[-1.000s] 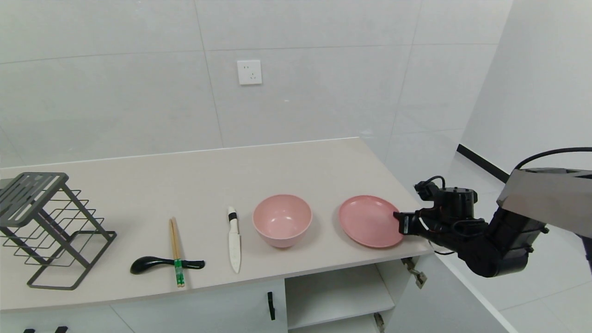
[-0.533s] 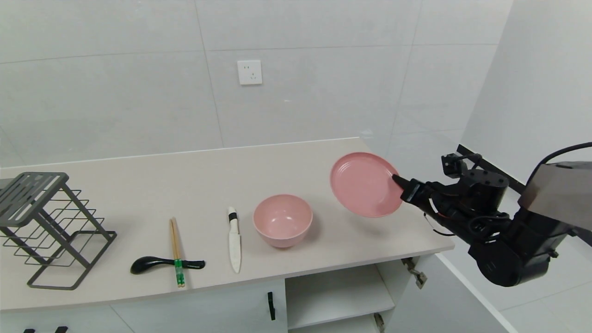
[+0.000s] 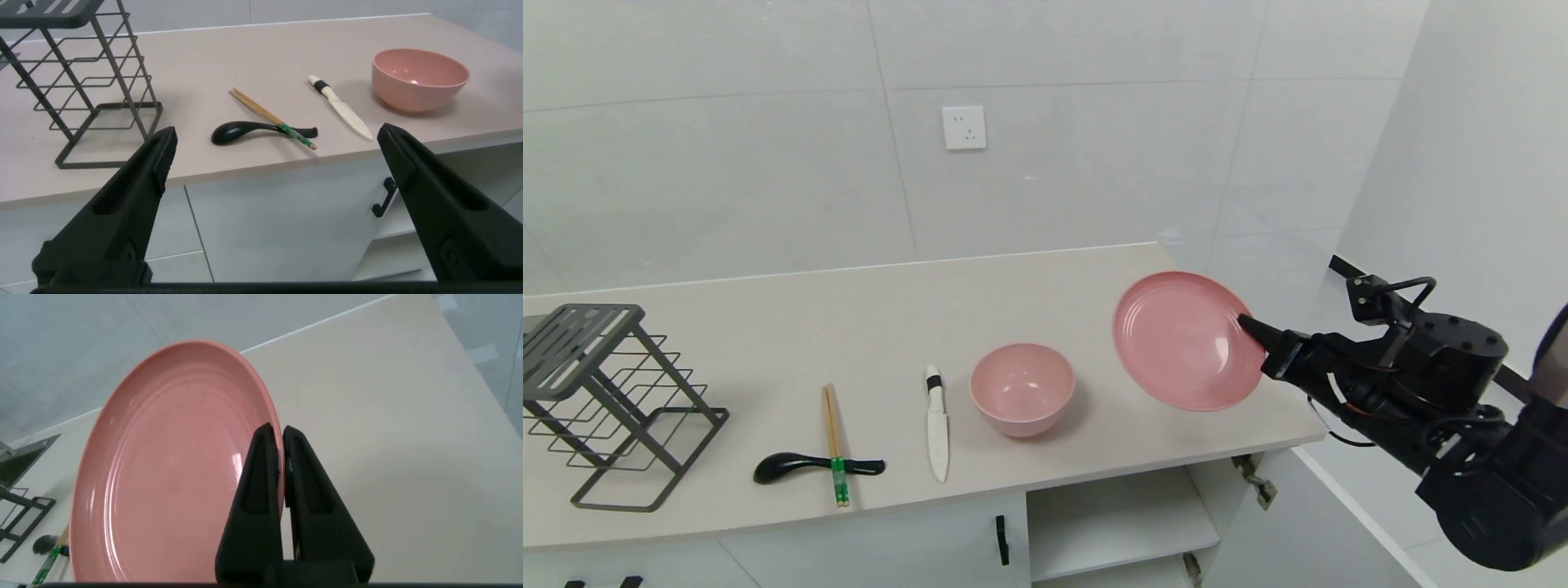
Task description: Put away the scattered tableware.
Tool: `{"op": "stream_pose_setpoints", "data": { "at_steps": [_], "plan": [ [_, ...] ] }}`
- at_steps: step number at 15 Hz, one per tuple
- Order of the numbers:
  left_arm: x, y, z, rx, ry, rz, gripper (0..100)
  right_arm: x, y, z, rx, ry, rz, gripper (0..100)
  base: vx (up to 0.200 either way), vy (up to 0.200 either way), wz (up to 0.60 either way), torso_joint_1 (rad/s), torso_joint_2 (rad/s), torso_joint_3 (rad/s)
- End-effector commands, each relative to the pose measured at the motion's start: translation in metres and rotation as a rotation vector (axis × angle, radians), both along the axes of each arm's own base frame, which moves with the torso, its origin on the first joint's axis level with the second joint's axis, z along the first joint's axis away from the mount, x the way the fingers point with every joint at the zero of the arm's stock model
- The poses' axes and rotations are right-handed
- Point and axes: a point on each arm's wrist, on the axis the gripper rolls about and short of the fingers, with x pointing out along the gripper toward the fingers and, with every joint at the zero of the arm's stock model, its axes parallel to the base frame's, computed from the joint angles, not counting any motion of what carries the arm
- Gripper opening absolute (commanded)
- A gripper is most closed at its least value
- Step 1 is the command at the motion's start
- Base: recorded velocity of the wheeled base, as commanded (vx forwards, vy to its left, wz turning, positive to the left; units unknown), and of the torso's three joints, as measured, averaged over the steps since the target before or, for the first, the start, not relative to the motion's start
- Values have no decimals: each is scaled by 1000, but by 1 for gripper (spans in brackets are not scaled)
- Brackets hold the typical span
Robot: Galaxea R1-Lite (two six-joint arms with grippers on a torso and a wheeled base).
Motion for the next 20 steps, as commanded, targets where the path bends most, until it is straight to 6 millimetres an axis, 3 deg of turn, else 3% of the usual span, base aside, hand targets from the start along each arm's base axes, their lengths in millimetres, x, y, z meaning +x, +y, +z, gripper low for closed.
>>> {"op": "stream_pose_setpoints", "data": {
  "at_steps": [1, 11, 12, 13, 14, 15, 18, 20],
  "plan": [
    [0, 0, 0, 1, -2, 0, 100, -11, 0, 19, 7, -59, 12, 0, 0, 0, 0, 0, 0, 0],
    [0, -1, 1, 22, -6, -29, 100, -17, 0, 25, -31, -93, 18, 0, 0, 0, 0, 0, 0, 0],
    [-5, -1, 21, 89, -130, -42, 100, -19, 0, 25, -32, -90, 18, 0, 0, 0, 0, 0, 0, 0],
    [-17, -2, 68, 95, -290, -48, 100, -21, -1, 28, -29, -99, 19, 0, 0, 0, 0, 0, 0, 0],
    [-19, -2, 95, 99, -324, -55, 100, -22, -1, 29, -28, -103, 19, 0, 0, 0, 0, 0, 0, 0],
    [-20, -2, 105, 92, -327, -66, 100, -22, -1, 30, -30, -104, 19, 0, 0, 0, 0, 0, 0, 0],
    [-2, -1, 107, -51, -202, -115, 100, -27, -2, 39, -21, -135, 21, 0, 0, 0, 0, 0, 0, 0],
    [25, -2, 111, -147, -58, -154, 100, -33, -4, 49, -10, -171, 17, 0, 0, 0, 0, 0, 0, 0]
  ]
}}
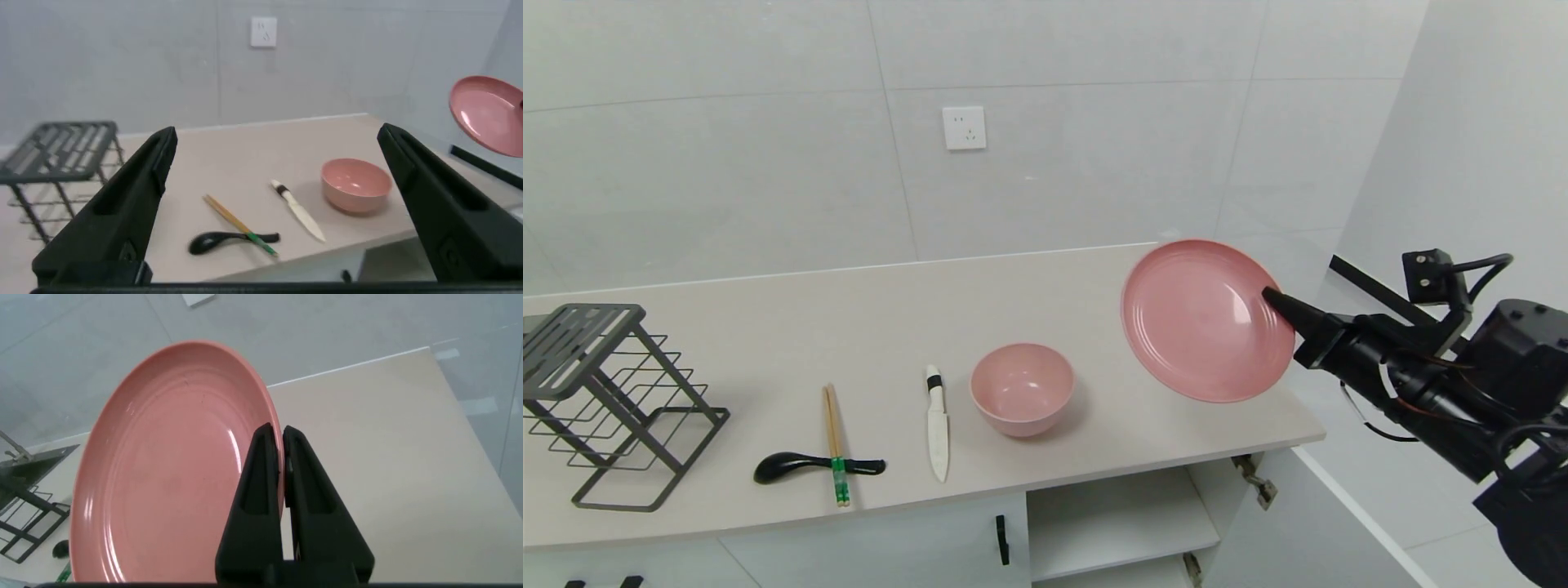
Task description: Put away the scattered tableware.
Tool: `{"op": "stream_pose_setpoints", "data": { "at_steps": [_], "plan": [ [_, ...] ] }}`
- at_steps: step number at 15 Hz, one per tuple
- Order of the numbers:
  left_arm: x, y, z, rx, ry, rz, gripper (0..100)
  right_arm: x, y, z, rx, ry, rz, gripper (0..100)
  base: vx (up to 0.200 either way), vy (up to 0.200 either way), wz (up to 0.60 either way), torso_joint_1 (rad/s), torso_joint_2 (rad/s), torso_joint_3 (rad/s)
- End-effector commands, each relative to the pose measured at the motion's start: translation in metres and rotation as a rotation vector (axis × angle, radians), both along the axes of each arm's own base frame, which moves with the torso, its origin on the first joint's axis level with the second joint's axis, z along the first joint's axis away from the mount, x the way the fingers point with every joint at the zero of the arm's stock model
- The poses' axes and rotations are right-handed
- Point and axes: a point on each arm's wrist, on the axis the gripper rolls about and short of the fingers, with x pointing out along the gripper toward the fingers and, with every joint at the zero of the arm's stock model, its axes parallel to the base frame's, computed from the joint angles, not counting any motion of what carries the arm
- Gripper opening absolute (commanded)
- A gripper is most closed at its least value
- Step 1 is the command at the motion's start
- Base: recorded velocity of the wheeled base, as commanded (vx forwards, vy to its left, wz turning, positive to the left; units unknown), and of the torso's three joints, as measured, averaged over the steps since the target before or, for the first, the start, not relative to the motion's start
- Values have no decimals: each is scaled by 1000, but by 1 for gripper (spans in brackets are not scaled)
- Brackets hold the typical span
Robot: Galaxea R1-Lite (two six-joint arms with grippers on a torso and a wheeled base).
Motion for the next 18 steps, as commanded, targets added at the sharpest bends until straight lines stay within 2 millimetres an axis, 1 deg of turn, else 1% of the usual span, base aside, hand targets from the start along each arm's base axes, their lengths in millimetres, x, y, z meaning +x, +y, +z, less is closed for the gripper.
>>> {"op": "stream_pose_setpoints", "data": {
  "at_steps": [1, 3, 5, 6, 7, 8, 9, 10, 11, 13, 14, 18],
  "plan": [
    [36, -2, 4, -31, 193, -60, 100, -8, -3, 9, 8, -30, 0, 0, 0, 0, 0, 0, 0, 0],
    [52, -4, 13, -26, 220, -110, 100, -15, -1, 15, 13, -46, 15, 0, 0, 0, 0, 0, 0, 0],
    [70, -8, 29, -34, 235, -152, 100, -23, -2, 25, 25, -84, 21, 0, 0, 0, 0, 0, 0, 0],
    [74, -8, 31, -35, 238, -158, 100, -24, -3, 26, 27, -88, 20, 0, 0, 0, 0, 0, 0, 0],
    [90, -12, 38, -36, 271, -179, 100, -27, -4, 30, 31, -101, 22, 0, 0, 0, 0, 0, 0, 0],
    [105, -16, 38, -39, 321, -199, 100, -27, -4, 31, 31, -105, 20, 0, 0, 0, 0, 0, 0, 0],
    [115, -18, 38, -51, 357, -208, 100, -26, -5, 31, 32, -108, 18, 0, 0, 0, 0, 0, 0, 0],
    [144, -25, 33, -94, 470, -236, 100, -25, -6, 32, 33, -112, 12, 0, 0, 0, 0, 0, 0, 0],
    [163, -32, 26, -114, 540, -260, 100, -24, -8, 33, 33, -117, 3, 0, 0, 0, 0, 0, 0, 0],
    [187, -45, 17, -141, 577, -298, 100, -23, -13, 34, 33, -120, -18, 0, 0, 0, 0, 0, 0, 0],
    [195, -49, 15, -154, 569, -310, 100, -22, -13, 34, 32, -122, -8, 0, 0, 0, 0, 0, 0, 0],
    [225, -51, 4, -158, 610, -249, 100, -22, -15, 34, 29, -124, -10, 0, 0, 0, 0, 0, 0, 0]
  ]
}}
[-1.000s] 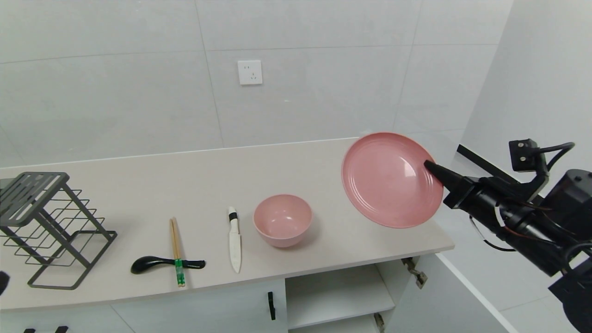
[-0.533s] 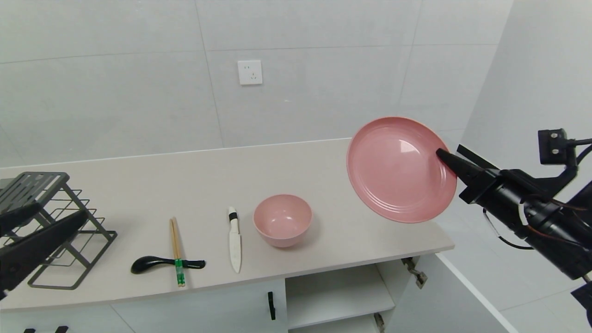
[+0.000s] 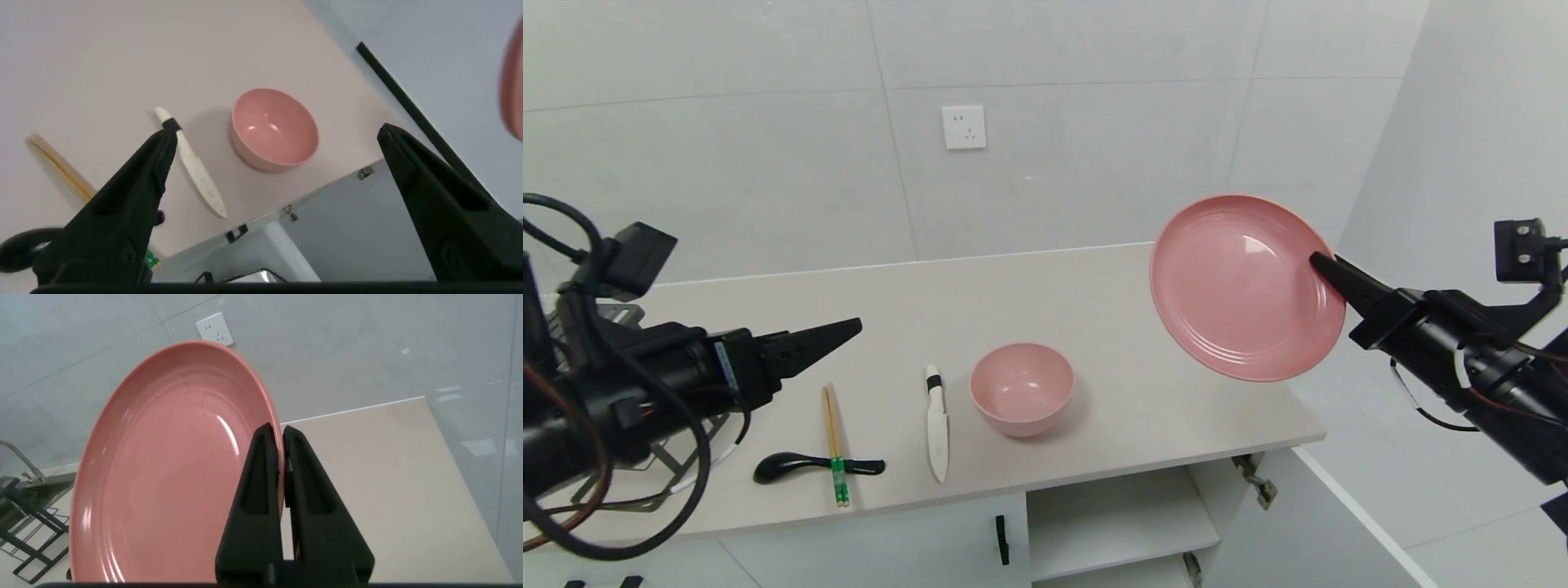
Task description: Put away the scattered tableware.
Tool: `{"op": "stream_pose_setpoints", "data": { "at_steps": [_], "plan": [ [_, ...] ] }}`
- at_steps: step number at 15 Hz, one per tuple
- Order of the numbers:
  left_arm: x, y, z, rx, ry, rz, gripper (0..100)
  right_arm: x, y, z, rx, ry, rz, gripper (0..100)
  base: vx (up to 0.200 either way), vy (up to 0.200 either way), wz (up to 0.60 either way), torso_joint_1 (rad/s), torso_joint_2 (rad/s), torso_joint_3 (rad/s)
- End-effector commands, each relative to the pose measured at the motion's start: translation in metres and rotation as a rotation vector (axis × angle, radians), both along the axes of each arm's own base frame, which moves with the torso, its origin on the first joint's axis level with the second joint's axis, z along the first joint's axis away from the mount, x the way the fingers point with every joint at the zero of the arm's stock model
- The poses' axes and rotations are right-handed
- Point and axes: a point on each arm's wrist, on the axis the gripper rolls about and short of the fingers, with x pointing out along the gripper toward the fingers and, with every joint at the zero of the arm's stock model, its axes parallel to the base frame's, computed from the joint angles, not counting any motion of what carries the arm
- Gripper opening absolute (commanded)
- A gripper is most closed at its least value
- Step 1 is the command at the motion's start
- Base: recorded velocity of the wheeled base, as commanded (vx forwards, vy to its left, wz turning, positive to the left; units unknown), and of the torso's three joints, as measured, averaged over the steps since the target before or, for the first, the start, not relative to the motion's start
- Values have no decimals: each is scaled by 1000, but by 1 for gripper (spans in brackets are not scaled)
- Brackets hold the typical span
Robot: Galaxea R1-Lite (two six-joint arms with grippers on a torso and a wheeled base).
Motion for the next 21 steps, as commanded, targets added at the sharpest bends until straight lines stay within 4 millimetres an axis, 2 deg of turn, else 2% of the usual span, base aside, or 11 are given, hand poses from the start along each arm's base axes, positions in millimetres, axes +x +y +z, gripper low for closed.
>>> {"op": "stream_pose_setpoints", "data": {
  "at_steps": [1, 2, 7, 8, 9, 12, 17, 21],
  "plan": [
    [31, -9, -23, 33, 113, 6, 100, 0, 0, 0, 0, -1, -2, 0, 0, 0, 0, 0, 0, 0],
    [37, -12, -26, 37, 126, -2, 100, 0, 0, 0, 0, -1, -1, 0, 0, 0, 0, 0, 0, 0],
    [74, -59, -48, 78, 162, -91, 100, 0, 0, 0, 0, 1, -1, 0, 0, 0, 0, 0, 0, 0],
    [74, -59, -48, 78, 162, -91, 100, 0, 0, 0, 0, 1, -1, 0, 0, 0, 0, 0, 0, 0],
    [88, -71, -64, 101, 179, -70, 100, 0, 0, 0, 0, 1, -1, 0, 0, 0, 0, 0, 0, 0],
    [101, -77, -85, 115, 206, -65, 100, 0, 0, 0, 0, 1, 1, 0, 0, 0, 0, 0, 0, 0],
    [113, -83, -105, 141, 250, -56, 100, 1, 0, -1, -1, 2, 1, 0, 0, 0, 0, 0, 0, 0],
    [133, -93, -139, 130, 230, -54, 100, 1, 1, -1, -2, 1, 2, 0, 0, 0, 0, 0, 0, 0]
  ]
}}
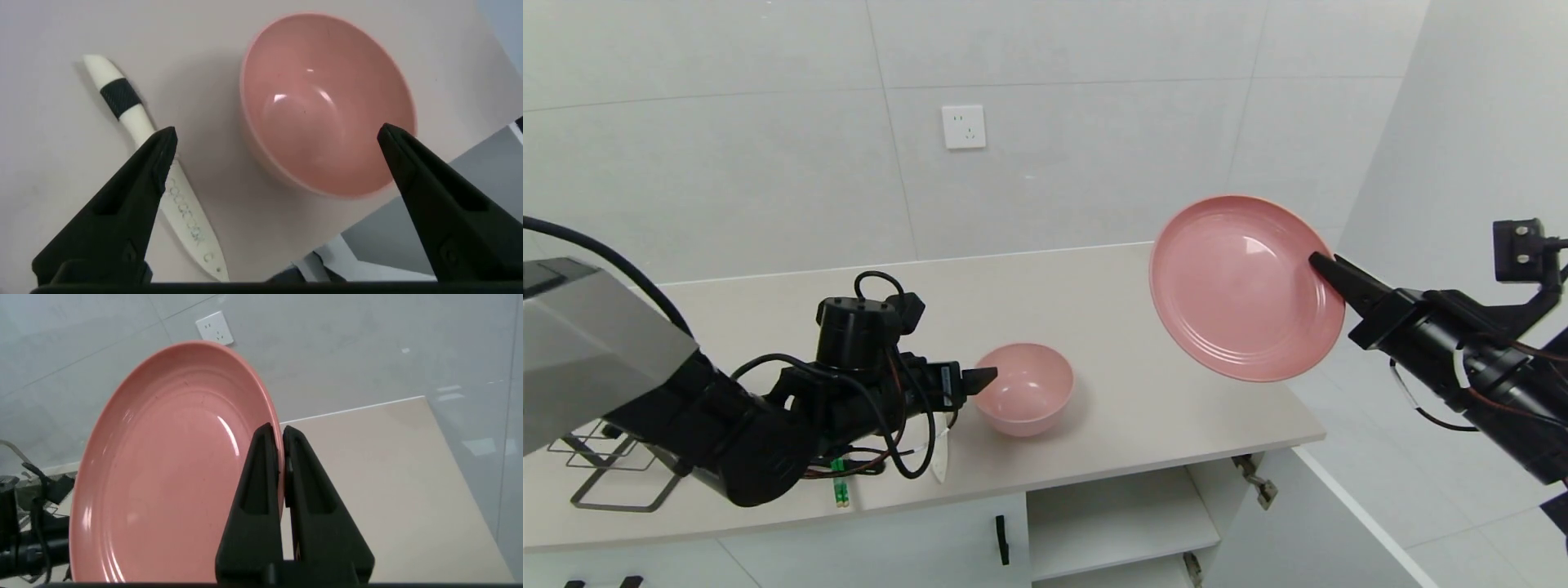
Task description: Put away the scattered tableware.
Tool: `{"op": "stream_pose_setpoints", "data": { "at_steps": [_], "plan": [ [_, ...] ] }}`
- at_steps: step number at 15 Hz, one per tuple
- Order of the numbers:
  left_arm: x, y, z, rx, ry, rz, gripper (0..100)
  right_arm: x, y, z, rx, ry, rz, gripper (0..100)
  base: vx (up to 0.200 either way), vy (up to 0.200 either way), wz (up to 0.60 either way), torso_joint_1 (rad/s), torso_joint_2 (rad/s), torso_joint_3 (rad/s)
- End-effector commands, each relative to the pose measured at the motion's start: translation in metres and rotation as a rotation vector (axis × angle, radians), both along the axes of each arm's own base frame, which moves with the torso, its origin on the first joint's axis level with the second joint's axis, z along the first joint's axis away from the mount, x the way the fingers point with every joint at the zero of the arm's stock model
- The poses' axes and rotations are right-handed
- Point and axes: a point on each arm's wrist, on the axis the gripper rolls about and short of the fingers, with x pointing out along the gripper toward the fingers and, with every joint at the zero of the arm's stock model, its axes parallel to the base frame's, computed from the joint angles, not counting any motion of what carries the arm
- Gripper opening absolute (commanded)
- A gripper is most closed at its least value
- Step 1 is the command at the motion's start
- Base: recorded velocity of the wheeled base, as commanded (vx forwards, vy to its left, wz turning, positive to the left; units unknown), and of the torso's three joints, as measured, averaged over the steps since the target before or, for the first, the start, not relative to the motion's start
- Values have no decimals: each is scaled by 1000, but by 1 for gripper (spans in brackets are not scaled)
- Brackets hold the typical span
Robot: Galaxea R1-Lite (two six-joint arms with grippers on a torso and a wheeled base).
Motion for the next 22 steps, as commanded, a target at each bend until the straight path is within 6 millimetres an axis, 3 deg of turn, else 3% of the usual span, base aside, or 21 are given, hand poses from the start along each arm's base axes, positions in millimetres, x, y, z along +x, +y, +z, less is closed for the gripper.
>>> {"op": "stream_pose_setpoints", "data": {
  "at_steps": [1, 10, 22],
  "plan": [
    [12, -6, -26, 8, 19, 2, 100, 0, 1, 0, 0, 0, 3, 0, 0, 0, 0, 0, 0, 0],
    [28, -13, -28, -35, 2, 17, 100, 0, 1, -3, -27, 1, 0, 0, 0, 0, 0, 0, 0, 0],
    [40, -26, -63, -6, 64, 0, 100, 0, 0, -3, -28, -1, -3, 0, 0, 0, 0, 0, 0, 0]
  ]
}}
